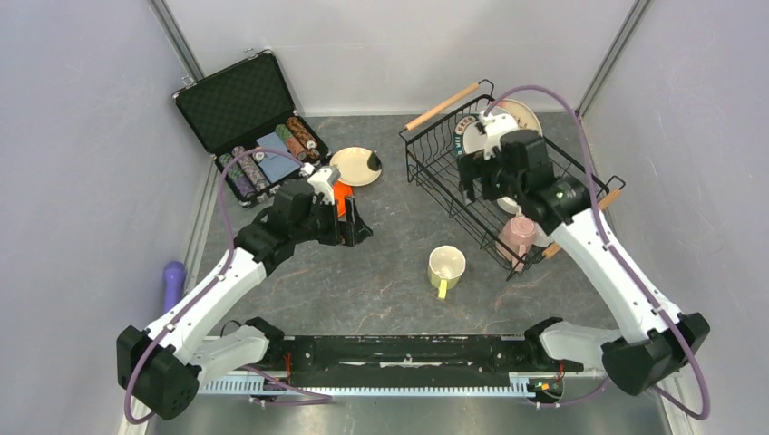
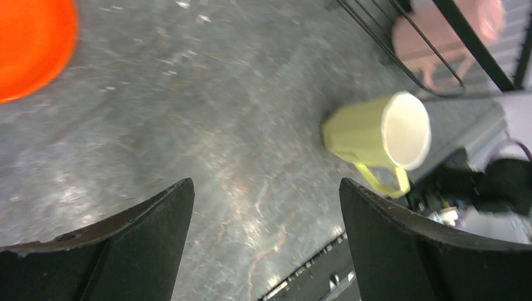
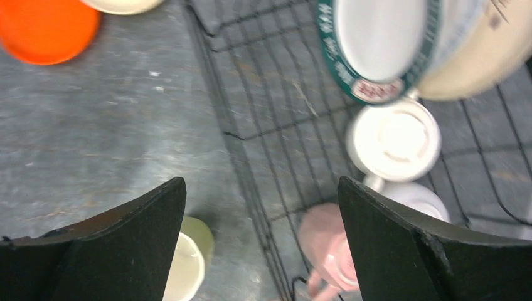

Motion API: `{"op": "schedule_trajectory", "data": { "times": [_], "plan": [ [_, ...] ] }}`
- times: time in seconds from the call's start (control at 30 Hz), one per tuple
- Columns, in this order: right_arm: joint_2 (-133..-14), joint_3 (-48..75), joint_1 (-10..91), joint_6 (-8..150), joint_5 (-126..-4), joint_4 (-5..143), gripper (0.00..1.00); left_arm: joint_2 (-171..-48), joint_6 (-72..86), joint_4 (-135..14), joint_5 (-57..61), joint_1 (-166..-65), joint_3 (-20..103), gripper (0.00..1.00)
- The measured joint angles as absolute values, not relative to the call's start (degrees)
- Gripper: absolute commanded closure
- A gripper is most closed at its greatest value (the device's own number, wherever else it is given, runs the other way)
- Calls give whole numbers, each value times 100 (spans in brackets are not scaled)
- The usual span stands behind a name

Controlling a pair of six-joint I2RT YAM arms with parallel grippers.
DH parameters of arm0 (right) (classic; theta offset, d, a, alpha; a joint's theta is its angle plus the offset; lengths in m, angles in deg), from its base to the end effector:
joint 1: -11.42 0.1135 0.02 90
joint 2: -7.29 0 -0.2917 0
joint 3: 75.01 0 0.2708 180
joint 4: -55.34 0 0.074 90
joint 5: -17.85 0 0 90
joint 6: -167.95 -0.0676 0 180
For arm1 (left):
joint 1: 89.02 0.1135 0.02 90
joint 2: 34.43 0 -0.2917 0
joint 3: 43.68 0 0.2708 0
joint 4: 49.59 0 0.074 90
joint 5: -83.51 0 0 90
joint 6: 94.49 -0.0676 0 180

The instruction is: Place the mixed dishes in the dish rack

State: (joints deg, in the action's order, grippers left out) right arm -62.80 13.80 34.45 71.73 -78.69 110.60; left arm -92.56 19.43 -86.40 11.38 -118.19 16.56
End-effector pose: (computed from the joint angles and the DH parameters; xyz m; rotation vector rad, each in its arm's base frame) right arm 0.2704 0.1066 0.3906 -0.2598 2.1929 0.1586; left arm 0.2085 -0.1401 0.2924 0.2905 2.2572 -0.8500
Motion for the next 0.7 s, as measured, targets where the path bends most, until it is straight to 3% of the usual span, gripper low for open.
{"op": "schedule_trajectory", "data": {
  "times": [0.2, 0.4, 0.5, 0.7],
  "plan": [
    [-5731, 481, 4002, 7057, -7688, 9868, 3, -9654, 2818, -8659, -519, -11808, 1806, 6],
    [-5261, -26, 3996, 7026, -7415, 8983, 2, -10115, 4068, -8318, -1343, -11386, 1723, 18],
    [-5191, -54, 3996, 7042, -7198, 8636, 2, -10589, 4507, -8100, -1638, -11069, 1778, 33],
    [-5178, -209, 3998, 7197, -7041, 8386, 2, -11820, 4953, -8128, -2268, -10999, 2626, 36]
  ]
}}
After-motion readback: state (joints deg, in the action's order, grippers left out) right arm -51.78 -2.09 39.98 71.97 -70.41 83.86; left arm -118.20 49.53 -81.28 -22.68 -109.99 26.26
